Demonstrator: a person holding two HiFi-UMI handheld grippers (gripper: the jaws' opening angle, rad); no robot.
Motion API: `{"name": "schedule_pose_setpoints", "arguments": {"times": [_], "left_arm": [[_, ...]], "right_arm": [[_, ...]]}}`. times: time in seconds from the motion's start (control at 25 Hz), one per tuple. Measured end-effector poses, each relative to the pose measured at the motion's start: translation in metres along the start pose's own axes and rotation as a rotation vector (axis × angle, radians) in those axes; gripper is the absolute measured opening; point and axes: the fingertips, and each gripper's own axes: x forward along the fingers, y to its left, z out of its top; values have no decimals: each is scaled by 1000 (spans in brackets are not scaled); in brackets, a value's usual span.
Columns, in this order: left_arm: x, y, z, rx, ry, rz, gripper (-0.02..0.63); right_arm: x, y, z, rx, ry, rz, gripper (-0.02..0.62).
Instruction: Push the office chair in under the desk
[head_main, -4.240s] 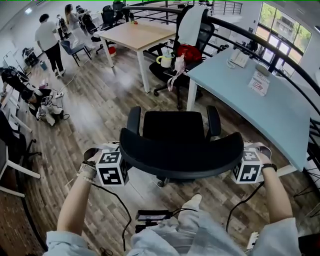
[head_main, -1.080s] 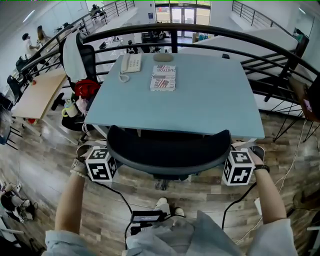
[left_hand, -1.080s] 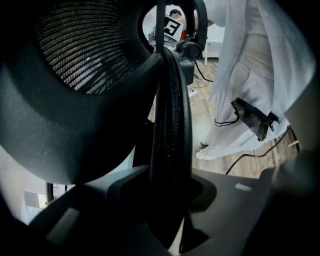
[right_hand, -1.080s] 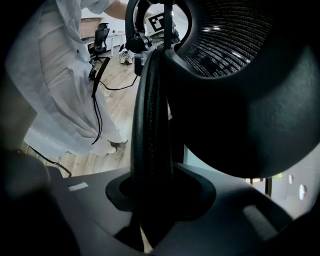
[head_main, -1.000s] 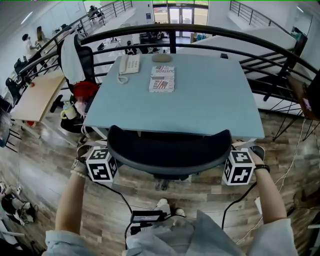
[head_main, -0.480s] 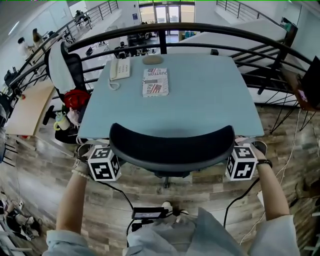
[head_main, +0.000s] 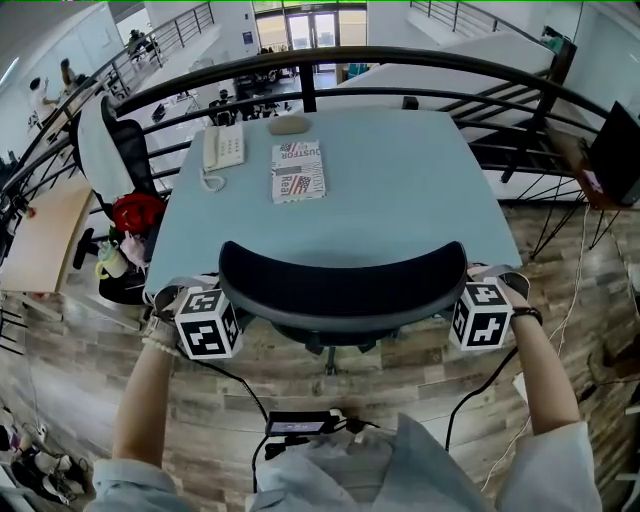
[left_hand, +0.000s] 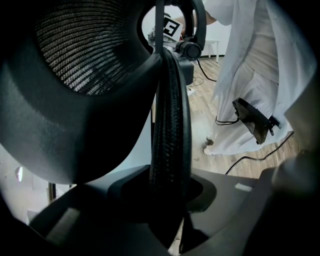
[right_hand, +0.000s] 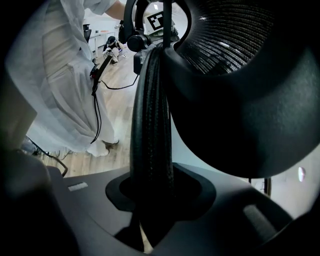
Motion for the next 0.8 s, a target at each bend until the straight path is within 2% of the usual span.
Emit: {"name": "schedule_pose_setpoints", "arguments": {"times": [0.8], "left_arm": [[5,12,6,14,-18,38,130]], "right_arm": [[4,-11,-8,-7,5,-5,133]]}}
